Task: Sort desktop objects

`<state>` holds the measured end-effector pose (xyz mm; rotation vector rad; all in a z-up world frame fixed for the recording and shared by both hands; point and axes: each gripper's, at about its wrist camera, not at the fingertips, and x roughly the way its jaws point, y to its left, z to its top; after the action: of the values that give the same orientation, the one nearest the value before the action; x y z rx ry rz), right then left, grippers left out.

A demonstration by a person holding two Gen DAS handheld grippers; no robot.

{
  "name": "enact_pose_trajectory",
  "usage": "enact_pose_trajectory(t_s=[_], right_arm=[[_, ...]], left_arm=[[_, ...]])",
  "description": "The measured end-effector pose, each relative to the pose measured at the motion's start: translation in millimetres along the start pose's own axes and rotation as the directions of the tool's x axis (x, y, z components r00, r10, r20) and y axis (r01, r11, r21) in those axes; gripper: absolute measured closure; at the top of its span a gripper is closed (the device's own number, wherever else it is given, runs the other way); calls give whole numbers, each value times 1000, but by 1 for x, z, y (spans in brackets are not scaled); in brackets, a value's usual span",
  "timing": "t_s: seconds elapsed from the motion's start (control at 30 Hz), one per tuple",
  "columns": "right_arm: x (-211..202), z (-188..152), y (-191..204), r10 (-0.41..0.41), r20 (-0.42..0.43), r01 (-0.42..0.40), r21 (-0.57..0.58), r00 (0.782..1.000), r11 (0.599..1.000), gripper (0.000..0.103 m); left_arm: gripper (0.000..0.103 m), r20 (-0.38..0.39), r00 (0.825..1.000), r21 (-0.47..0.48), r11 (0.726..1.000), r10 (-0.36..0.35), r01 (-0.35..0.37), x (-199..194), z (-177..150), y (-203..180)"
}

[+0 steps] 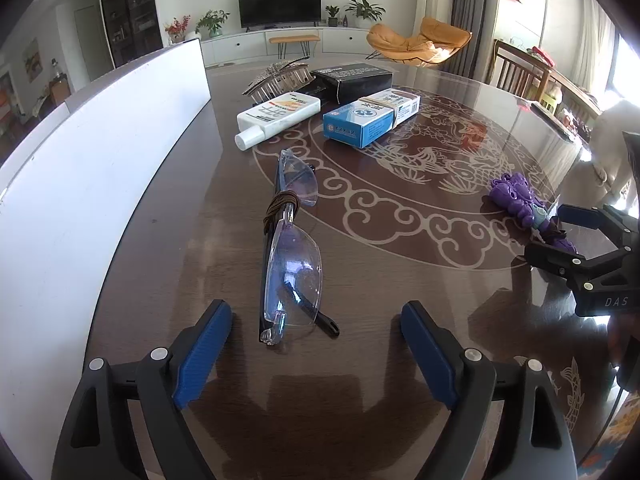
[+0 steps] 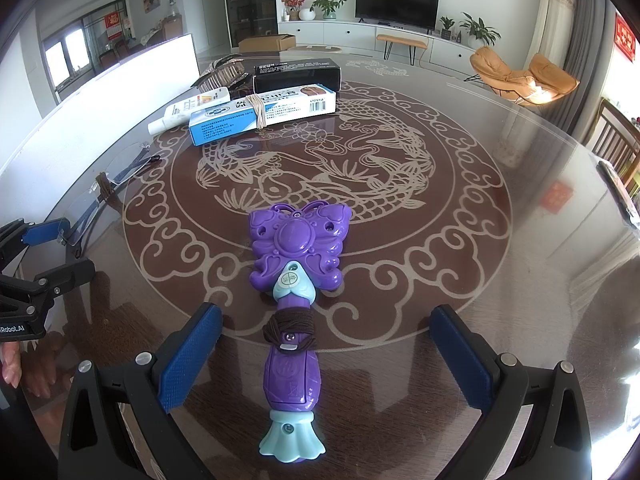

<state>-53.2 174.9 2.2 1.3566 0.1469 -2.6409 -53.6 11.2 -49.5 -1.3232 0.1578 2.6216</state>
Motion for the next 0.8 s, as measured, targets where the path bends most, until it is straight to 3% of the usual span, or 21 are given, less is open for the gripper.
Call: enact_pose_trajectory(t_s=[0.17,0.27,0.8], right_arm=[[0,0,0,0,0,0,0,1000,1000,0],[0,0,0,0,0,0,0,1000,1000,0],[0,0,0,0,0,0,0,1000,1000,0]], left_arm=[[16,0,1000,0,1000,0,0,0,0,0],[3,-14,1000,-10,1000,7,-7,2,0,2],[0,-15,1000,-5,1000,5,-5,4,-1,1]])
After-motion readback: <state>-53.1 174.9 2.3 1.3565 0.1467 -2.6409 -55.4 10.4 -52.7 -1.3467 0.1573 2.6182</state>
